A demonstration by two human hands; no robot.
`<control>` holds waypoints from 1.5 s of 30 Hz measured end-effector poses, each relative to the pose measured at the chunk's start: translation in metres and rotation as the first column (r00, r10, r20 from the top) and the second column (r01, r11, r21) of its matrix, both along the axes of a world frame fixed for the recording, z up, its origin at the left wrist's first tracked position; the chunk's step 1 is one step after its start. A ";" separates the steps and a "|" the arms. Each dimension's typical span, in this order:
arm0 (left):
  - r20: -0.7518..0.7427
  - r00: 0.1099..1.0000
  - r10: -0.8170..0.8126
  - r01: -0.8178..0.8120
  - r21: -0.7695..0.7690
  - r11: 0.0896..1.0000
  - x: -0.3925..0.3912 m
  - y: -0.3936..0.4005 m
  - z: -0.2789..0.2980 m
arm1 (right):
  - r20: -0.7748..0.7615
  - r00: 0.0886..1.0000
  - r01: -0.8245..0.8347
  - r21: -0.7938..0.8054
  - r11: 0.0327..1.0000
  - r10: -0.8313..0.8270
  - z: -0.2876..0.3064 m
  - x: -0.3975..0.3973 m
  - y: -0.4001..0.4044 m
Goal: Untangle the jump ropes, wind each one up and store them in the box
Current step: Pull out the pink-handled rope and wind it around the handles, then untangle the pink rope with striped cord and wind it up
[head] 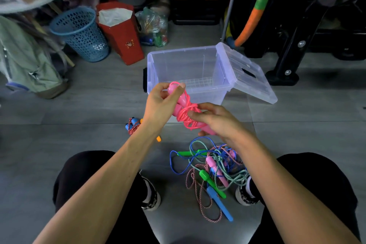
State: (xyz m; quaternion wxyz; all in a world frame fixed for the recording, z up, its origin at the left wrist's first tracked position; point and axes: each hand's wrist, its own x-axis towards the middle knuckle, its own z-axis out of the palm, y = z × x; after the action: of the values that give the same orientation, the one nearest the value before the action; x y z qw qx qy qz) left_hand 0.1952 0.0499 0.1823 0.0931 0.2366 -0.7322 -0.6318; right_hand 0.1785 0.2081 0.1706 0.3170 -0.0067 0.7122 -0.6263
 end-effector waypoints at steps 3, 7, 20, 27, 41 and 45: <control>0.183 0.981 -0.068 0.079 -0.053 0.995 0.001 -0.021 -0.023 | 0.068 0.991 0.115 0.029 0.993 -0.116 -0.022 -0.003 -0.012; 0.451 0.866 -0.214 0.324 -0.180 0.929 0.000 -0.049 -0.048 | 0.191 0.975 0.093 0.125 0.988 -0.115 -0.057 -0.010 -0.030; 0.602 0.766 -0.226 0.340 -0.081 0.937 -0.002 -0.144 -0.212 | 0.345 0.932 -0.046 0.419 0.907 -0.113 -0.226 -0.064 -0.129; 0.647 0.757 -0.096 0.050 0.088 0.995 0.003 -0.163 -0.273 | 0.233 0.960 0.023 0.482 0.876 -0.153 -0.298 -0.091 -0.189; 0.546 0.820 -0.174 0.114 0.143 0.983 0.010 -0.117 -0.265 | 0.082 0.962 -0.258 0.591 0.764 0.261 -0.279 -0.099 -0.100; 0.585 0.740 -0.331 0.432 -0.035 0.901 0.009 -0.070 -0.276 | 0.017 0.938 -0.268 0.669 0.693 0.346 -0.245 -0.079 -0.027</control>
State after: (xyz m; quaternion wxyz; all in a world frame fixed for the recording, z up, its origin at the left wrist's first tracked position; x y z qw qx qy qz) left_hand 0.2042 -0.0199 -0.0938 -0.2401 0.2487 -0.8097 -0.4742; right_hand 0.0993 0.1810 -0.0743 0.3591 -0.0477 0.8922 -0.2697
